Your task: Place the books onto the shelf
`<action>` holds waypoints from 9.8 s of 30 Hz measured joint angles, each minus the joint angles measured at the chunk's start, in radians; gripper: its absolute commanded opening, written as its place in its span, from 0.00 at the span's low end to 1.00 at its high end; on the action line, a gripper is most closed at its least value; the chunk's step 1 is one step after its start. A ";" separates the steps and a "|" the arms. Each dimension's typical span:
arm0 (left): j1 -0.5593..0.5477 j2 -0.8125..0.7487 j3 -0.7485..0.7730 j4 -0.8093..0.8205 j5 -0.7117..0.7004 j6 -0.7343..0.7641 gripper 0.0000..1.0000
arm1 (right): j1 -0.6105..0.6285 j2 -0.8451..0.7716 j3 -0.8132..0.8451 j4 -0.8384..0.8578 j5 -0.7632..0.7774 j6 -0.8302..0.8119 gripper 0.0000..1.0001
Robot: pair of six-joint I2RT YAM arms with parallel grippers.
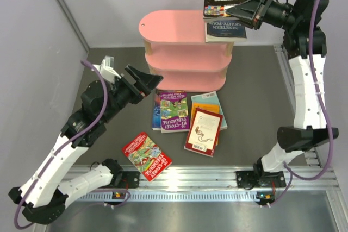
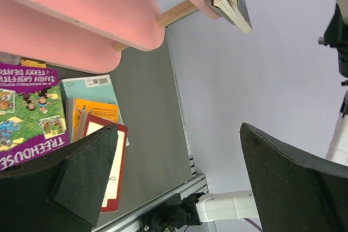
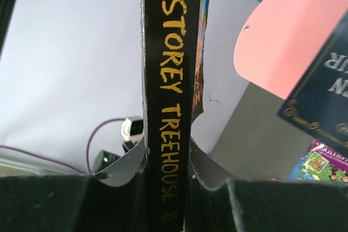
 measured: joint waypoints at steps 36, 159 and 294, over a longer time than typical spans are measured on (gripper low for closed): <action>0.000 -0.251 -0.107 -0.147 -0.198 -0.019 0.99 | -0.146 0.176 -0.180 0.128 -0.194 0.362 0.05; 0.001 -0.012 -0.019 -0.140 -0.069 -0.002 0.96 | 0.101 -0.170 -0.388 -0.335 0.402 -0.306 0.00; -0.358 0.075 -0.588 0.314 0.077 -0.290 0.94 | 0.506 -0.347 -0.059 -0.518 0.351 -0.503 0.00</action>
